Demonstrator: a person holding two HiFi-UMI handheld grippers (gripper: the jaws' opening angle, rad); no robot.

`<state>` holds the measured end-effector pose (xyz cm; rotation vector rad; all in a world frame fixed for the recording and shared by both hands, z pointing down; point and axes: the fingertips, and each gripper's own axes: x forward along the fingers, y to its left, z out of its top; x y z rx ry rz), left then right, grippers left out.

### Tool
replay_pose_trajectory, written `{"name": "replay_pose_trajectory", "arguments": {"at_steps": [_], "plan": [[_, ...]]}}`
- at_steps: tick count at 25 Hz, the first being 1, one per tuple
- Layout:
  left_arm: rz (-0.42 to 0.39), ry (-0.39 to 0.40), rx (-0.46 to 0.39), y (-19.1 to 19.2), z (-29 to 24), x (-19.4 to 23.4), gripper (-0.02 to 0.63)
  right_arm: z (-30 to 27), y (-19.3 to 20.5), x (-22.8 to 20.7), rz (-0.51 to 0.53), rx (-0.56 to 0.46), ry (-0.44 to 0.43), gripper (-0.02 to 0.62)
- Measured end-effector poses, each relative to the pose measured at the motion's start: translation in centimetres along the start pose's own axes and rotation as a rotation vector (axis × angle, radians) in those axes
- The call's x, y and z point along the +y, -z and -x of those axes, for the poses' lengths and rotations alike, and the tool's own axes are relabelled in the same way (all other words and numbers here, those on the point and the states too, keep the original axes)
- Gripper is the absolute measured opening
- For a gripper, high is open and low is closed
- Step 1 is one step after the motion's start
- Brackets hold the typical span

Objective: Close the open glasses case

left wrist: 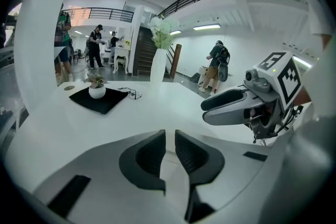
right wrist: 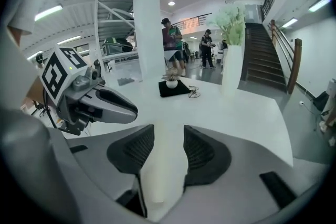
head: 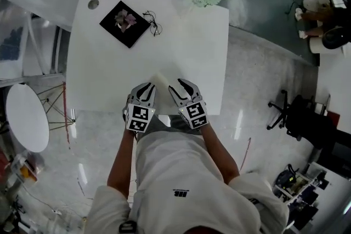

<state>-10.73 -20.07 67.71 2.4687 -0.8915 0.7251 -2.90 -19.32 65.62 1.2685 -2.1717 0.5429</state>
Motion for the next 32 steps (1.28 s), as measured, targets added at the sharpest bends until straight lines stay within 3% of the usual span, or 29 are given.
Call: {"name": "replay_pose_trajectory", "arguments": {"at_steps": [8, 21, 32], "plan": [[-0.109, 0.007, -0.123, -6.3, 2.4, 0.3, 0.088, 3.6, -4.7, -0.7, -0.039, -0.128, 0.092, 0.179], [-0.176, -0.11, -0.221, -12.0, 8.0, -1.6, 0.097, 8.2, -8.1, 0.4, 0.03, -0.241, 0.051, 0.178], [-0.114, -0.225, -0.226, -11.9, 7.4, -7.3, 0.126, 12.2, -8.0, -1.1, 0.076, -0.294, -0.033, 0.178]]}}
